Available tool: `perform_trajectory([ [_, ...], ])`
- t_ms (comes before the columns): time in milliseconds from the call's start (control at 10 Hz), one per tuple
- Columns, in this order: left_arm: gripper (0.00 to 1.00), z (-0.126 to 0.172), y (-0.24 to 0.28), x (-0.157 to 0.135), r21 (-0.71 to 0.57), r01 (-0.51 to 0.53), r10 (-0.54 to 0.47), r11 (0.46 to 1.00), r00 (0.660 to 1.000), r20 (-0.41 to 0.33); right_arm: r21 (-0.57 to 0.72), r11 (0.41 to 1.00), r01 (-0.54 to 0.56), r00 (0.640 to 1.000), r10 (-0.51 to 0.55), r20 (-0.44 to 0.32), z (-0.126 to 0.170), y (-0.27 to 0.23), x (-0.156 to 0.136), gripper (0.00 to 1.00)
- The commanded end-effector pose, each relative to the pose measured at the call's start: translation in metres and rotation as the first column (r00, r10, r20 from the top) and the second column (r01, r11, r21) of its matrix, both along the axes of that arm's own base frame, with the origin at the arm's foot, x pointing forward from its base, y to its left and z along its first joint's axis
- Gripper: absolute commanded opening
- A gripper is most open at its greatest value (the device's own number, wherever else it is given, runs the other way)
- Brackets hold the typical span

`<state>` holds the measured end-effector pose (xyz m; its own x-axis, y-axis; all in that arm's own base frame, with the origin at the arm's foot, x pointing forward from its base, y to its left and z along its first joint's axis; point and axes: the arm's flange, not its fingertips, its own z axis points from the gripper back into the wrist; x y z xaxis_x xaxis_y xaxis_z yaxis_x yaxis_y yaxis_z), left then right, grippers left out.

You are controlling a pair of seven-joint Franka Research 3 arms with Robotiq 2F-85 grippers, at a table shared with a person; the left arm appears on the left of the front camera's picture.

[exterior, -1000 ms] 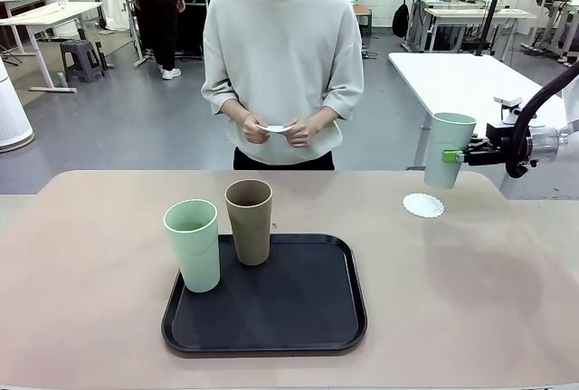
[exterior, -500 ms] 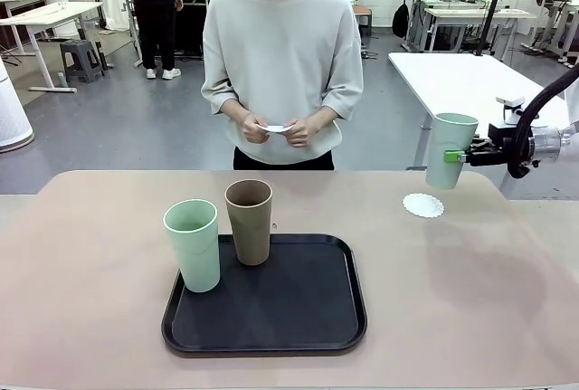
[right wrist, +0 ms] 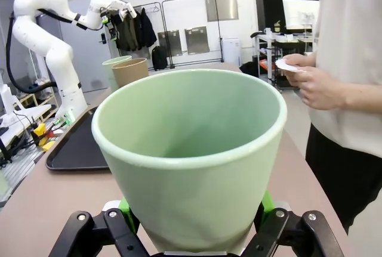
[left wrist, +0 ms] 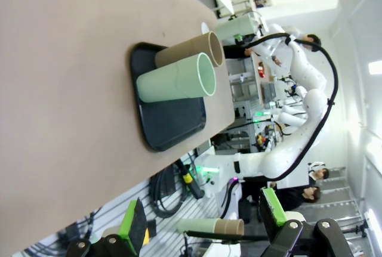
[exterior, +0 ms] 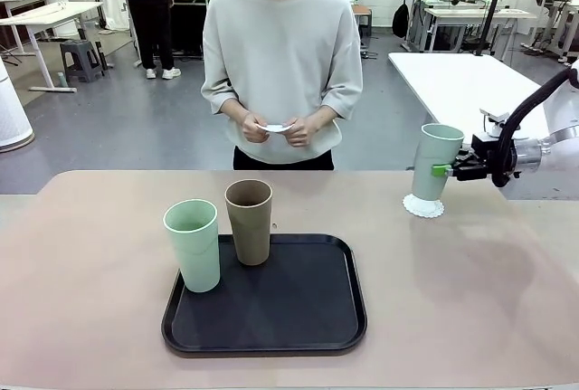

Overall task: Place coasters on the table and set cups on them.
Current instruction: Pick up one Reusable plastic cup and place it on a coaster set by the human.

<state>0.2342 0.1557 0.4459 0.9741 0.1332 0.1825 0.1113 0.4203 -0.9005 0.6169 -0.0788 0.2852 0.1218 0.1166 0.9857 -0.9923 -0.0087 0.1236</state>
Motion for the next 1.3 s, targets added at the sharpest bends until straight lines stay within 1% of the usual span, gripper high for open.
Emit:
perform_trajectory([
  [0, 1.00, 0.000, 0.001, 0.000, -0.003, -0.006, 0.006, 1.000, 1.000, 0.011, 0.001, 0.999, -0.042, 0.998, 0.042, 0.056, -0.004, -0.004, 0.003, 0.86],
  [200, 1.00, 0.000, 0.001, 0.000, -0.003, -0.006, 0.006, 1.000, 1.000, 0.011, -0.010, 0.999, -0.046, 0.997, 0.046, 0.065, -0.008, -0.004, 0.005, 0.86],
  [600, 1.00, 0.000, 0.001, 0.000, -0.003, -0.006, 0.006, 1.000, 1.000, 0.011, -0.050, 0.998, -0.023, 0.998, 0.025, 0.049, -0.015, -0.005, 0.013, 0.86],
  [1000, 1.00, 0.000, 0.001, 0.000, -0.003, -0.006, 0.006, 1.000, 1.000, 0.011, -0.059, 0.998, 0.002, 1.000, -0.001, 0.028, -0.023, -0.007, 0.028, 0.86],
  [1200, 1.00, 0.000, 0.001, 0.000, -0.003, -0.006, 0.006, 1.000, 1.000, 0.011, -0.060, 0.998, 0.004, 1.000, -0.002, 0.020, -0.027, -0.006, 0.029, 0.86],
])
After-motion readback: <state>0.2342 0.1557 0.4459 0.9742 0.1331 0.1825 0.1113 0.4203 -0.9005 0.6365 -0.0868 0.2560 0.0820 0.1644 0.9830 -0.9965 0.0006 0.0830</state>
